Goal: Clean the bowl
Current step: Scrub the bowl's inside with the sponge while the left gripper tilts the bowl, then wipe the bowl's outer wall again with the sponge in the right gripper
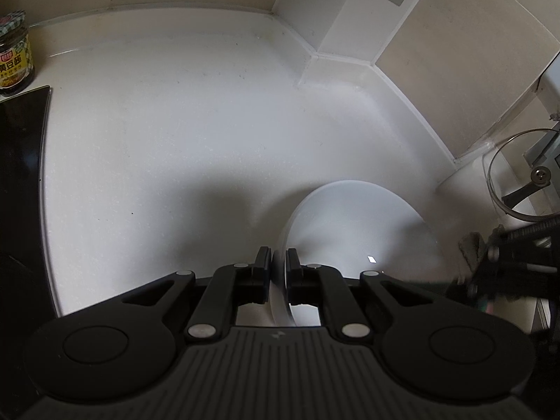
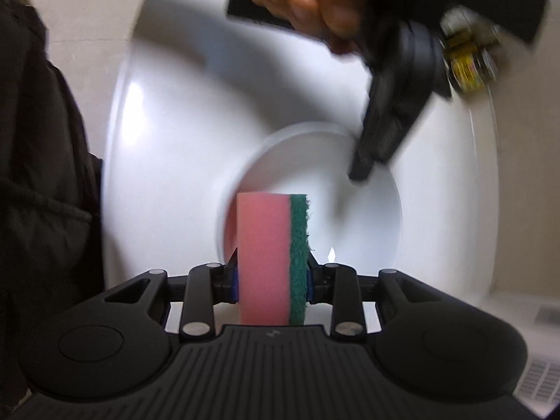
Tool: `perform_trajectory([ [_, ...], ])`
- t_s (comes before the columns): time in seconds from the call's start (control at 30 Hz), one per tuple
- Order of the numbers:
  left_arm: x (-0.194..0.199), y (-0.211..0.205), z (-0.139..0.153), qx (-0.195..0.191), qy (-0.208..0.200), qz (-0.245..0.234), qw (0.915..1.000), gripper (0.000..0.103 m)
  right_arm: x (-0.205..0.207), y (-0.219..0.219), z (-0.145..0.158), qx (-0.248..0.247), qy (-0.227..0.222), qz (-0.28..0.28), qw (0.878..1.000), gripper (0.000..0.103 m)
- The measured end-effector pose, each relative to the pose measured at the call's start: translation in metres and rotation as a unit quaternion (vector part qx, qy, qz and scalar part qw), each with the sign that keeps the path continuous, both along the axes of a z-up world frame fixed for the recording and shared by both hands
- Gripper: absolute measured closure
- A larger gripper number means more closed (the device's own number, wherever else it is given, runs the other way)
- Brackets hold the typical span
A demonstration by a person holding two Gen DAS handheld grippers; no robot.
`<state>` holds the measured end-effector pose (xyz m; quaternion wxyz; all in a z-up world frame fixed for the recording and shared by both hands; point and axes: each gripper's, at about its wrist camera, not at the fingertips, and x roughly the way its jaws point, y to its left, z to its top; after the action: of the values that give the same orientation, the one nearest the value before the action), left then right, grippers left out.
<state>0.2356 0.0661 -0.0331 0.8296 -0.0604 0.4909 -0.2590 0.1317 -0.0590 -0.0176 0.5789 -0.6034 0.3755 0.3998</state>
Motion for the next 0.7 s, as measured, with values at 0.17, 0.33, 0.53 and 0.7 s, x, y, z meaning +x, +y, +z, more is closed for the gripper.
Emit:
perform_trajectory([
  [0.17, -0.003, -0.001, 0.0, 0.004, -0.006, 0.003, 1.0, 0.096, 0.003, 0.002, -0.004, 0.007, -0.015, -0.034, 0.999, 0.076],
  [0.33, -0.004, 0.001, 0.0, 0.001, -0.008, 0.007, 0.9999, 0.096, -0.008, 0.015, 0.001, 0.027, 0.005, -0.034, 0.999, 0.076],
  [0.53, -0.004, 0.001, -0.001, -0.004, -0.014, 0.011, 0.9998, 0.096, 0.0, -0.006, 0.031, 0.126, 0.027, -0.15, 0.98, 0.076],
  [0.7, -0.006, 0.001, -0.001, -0.001, -0.021, 0.012, 0.9997, 0.096, 0.036, -0.08, 0.092, 0.293, -0.006, -0.382, 0.876, 0.076],
])
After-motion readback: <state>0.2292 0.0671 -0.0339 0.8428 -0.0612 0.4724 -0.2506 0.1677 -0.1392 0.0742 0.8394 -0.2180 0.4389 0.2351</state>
